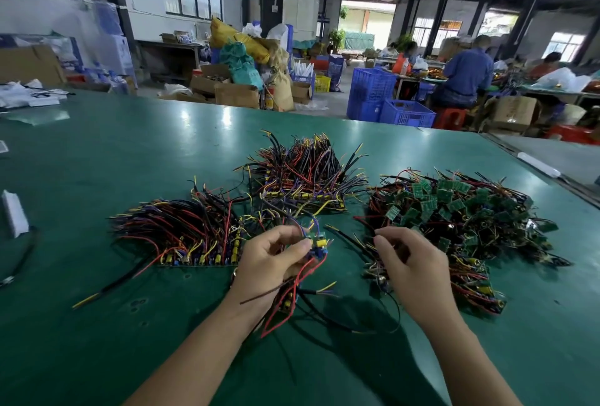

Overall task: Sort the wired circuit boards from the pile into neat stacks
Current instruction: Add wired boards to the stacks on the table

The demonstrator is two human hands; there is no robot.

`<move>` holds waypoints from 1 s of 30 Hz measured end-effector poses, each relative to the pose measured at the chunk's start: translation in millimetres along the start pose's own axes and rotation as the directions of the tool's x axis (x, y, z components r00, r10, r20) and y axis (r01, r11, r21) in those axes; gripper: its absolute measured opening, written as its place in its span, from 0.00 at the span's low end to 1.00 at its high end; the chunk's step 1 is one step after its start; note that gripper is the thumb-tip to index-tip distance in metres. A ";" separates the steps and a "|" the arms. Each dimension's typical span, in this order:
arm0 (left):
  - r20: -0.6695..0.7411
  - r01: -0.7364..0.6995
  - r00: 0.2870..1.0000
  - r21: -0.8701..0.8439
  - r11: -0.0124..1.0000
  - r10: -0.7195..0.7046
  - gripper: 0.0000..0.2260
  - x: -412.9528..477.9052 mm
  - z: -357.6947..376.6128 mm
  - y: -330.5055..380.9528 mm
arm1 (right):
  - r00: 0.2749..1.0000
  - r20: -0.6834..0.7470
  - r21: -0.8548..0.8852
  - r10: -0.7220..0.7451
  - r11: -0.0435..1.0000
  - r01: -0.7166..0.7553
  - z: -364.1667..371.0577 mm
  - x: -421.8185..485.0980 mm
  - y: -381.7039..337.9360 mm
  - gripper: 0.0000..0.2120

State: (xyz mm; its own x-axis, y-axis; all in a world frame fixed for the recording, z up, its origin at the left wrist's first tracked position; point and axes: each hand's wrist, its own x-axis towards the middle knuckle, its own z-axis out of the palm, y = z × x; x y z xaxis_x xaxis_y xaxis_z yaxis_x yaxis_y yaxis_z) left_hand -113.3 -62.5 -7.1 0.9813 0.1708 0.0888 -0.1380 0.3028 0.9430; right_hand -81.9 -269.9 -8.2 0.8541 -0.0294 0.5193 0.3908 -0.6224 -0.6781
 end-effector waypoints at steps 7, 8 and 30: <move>0.127 -0.099 0.989 0.169 0.981 0.078 0.07 -5.7 -0.4 -4.5 | 0.879 0.466 0.552 0.101 0.743 -0.378 23.1 -17.9 -33.3 0.12; 0.145 -0.107 0.986 0.167 0.980 0.083 0.08 -6.0 -0.3 -3.5 | 0.882 0.460 0.581 0.100 0.718 -0.384 24.0 -18.0 -32.3 0.13; 0.275 -0.002 0.961 0.148 0.989 -0.039 0.17 -8.4 -4.2 -3.8 | 0.846 0.530 0.647 0.058 0.617 -0.448 21.7 -18.0 -25.0 0.12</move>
State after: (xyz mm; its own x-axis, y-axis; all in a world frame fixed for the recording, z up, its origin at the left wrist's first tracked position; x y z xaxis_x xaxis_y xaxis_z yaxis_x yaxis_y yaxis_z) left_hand -121.6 -61.1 -12.8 0.9850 -0.1051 0.1366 -0.1188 0.1600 0.9799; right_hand -99.6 -236.9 -11.8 0.9270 0.3540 0.1239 0.0804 0.1351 -0.9876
